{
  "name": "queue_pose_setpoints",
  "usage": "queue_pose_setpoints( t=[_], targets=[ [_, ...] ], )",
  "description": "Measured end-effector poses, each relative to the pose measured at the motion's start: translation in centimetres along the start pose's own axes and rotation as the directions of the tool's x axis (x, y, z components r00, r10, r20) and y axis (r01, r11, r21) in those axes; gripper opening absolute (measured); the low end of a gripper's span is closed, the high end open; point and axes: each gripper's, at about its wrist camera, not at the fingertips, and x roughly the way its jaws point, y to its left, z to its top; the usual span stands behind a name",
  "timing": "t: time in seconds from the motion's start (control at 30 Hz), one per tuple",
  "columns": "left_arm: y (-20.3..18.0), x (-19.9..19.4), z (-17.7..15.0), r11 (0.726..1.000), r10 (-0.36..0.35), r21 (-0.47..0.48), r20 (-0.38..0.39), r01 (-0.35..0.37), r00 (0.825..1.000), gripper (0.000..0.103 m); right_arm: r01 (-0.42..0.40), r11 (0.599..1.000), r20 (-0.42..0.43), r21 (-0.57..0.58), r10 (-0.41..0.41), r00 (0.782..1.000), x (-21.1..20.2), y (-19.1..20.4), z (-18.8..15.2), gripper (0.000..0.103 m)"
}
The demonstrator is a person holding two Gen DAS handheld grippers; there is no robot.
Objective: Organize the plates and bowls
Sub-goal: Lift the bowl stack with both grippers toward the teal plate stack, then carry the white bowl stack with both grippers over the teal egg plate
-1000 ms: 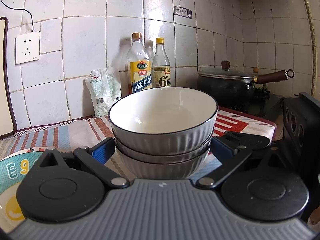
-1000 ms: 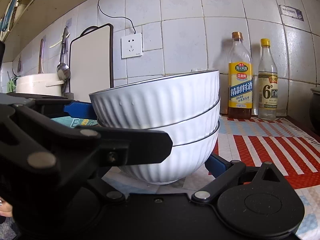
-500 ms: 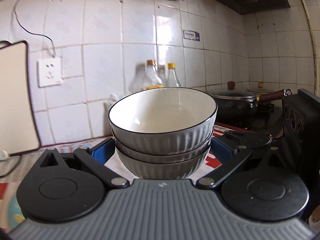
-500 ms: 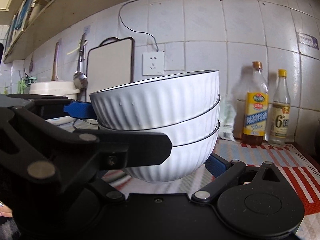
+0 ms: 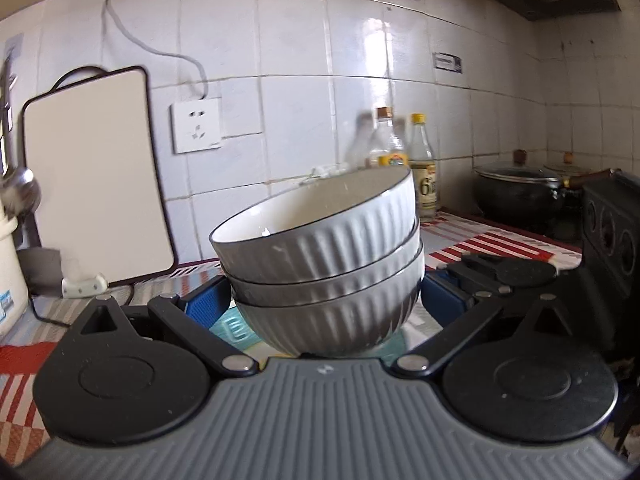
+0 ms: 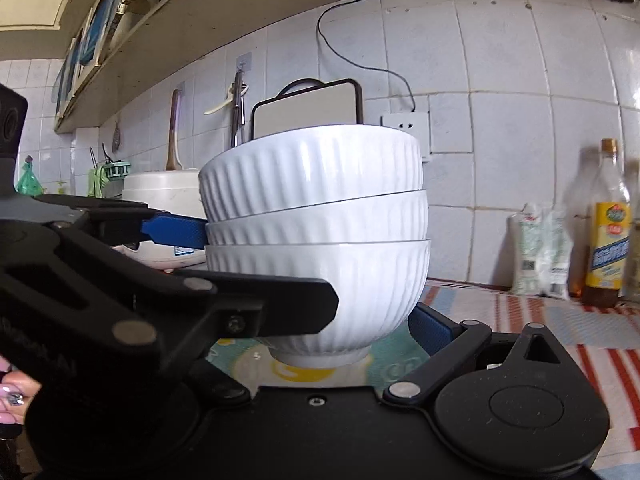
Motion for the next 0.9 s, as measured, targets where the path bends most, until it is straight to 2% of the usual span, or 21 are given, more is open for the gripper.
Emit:
queue_pose_setpoints(
  t=[0.13, 0.23, 0.33, 0.43, 0.5, 0.57, 0.63, 0.77, 0.83, 0.9],
  targets=[
    [1.0, 1.0, -1.2, 0.998, 0.047, 0.029, 0.003, -0.047, 0.999, 0.100, -0.033, 0.999, -0.023, 0.013, 0.033, 0.999, 2.3, -0.2, -1.1, 0.099],
    [2.3, 2.1, -1.9, 0.999, 0.042, -0.007, -0.004, -0.042, 0.999, 0.099, -0.033, 0.999, -0.051, 0.009, 0.034, 0.998, 3.6, -0.6, -1.8, 0.098],
    [2.3, 2.4, -2.2, 0.998, 0.056, 0.009, -0.001, -0.056, 0.998, 0.099, -0.045, 0.999, -0.037, 0.012, 0.045, 0.998, 3.9, -0.8, -1.8, 0.098],
    [2.3, 2.6, -2.6, 0.998, 0.055, 0.033, 0.014, -0.056, 0.998, 0.097, -0.018, 0.998, -0.054, -0.063, 0.014, 0.998, 4.4, -0.3, -1.8, 0.097],
    [2.0, 2.5, -2.8, 0.999, 0.032, 0.032, 0.021, -0.033, 0.999, 0.092, -0.016, 0.996, -0.034, -0.083, 0.013, 0.999, 4.4, -0.2, -2.0, 0.096],
    [1.8, 2.4, -2.6, 1.000, -0.020, 0.007, 0.017, 0.020, 1.000, 0.091, -0.034, 0.995, -0.021, -0.093, 0.032, 0.999, 4.1, 0.0, -1.9, 0.087],
    [1.9, 2.7, -2.2, 0.999, -0.029, 0.015, 0.005, 0.029, 1.000, 0.090, -0.032, 0.998, -0.030, -0.061, 0.030, 0.999, 4.3, -0.2, -1.5, 0.089],
    [3.2, 2.2, -1.2, 0.997, -0.067, 0.044, 0.047, 0.065, 0.997, 0.091, -0.024, 0.998, -0.087, -0.054, 0.019, 0.996, 4.8, -0.6, -1.5, 0.089],
    [5.2, 1.9, -0.4, 0.997, -0.063, -0.033, 0.073, 0.065, 0.995, 0.091, -0.035, 0.998, -0.105, -0.052, 0.030, 0.994, 4.8, -0.9, -1.3, 0.089],
    [7.2, 2.8, 0.3, 0.993, -0.079, -0.088, 0.034, 0.082, 0.996, 0.091, -0.034, 0.998, -0.116, -0.045, 0.029, 0.993, 4.8, -1.0, -1.0, 0.089]
  ],
)
